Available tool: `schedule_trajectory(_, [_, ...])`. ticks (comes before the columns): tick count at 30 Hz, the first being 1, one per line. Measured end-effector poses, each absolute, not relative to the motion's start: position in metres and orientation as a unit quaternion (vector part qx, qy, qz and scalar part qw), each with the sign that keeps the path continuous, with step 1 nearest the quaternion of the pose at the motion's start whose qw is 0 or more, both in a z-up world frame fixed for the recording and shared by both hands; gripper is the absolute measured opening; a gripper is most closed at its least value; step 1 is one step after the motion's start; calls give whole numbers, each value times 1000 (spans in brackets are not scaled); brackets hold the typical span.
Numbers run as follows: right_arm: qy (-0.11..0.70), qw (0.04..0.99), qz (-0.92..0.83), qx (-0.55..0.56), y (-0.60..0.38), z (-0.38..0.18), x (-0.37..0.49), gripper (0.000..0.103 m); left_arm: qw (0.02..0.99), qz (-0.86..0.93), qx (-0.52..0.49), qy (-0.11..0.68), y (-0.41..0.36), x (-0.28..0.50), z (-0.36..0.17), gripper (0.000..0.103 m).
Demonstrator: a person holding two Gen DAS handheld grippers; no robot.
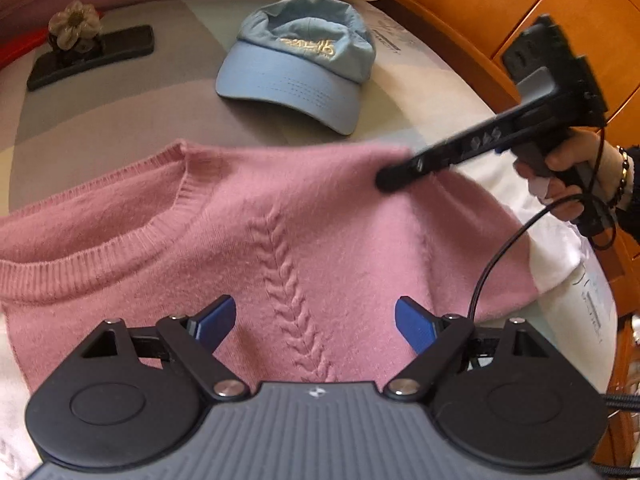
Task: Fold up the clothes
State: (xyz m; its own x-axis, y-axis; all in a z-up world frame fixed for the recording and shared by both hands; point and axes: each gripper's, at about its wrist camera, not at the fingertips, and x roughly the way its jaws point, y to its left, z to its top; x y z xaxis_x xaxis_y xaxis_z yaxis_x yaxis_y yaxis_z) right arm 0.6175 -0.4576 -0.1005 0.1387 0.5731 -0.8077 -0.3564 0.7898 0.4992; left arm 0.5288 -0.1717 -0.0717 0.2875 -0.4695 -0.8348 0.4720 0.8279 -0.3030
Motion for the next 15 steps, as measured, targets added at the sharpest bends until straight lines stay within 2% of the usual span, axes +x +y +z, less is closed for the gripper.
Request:
schedule_trajectory(1, [577,753,303,95,-460,-100,618,27,804,-293,5,518,-172,528,-71,86])
schedule_trajectory(3, [573,761,289,98,-465,-98,620,30,806,-296,10,513,-170,527,-70,86])
schedule_trajectory(6, [552,787,249,118,-486,-85,612,40,810,-295,19,506,-168,527,-68,86])
schedule_trajectory(10, [519,836,150,98,-515,-63,579,44,819,-281,17,500,-169,530,-68,86])
schedule_trajectory(15, [513,850,58,106,-547,-56,518,45,821,-289,34,491,-179,522,-69,86])
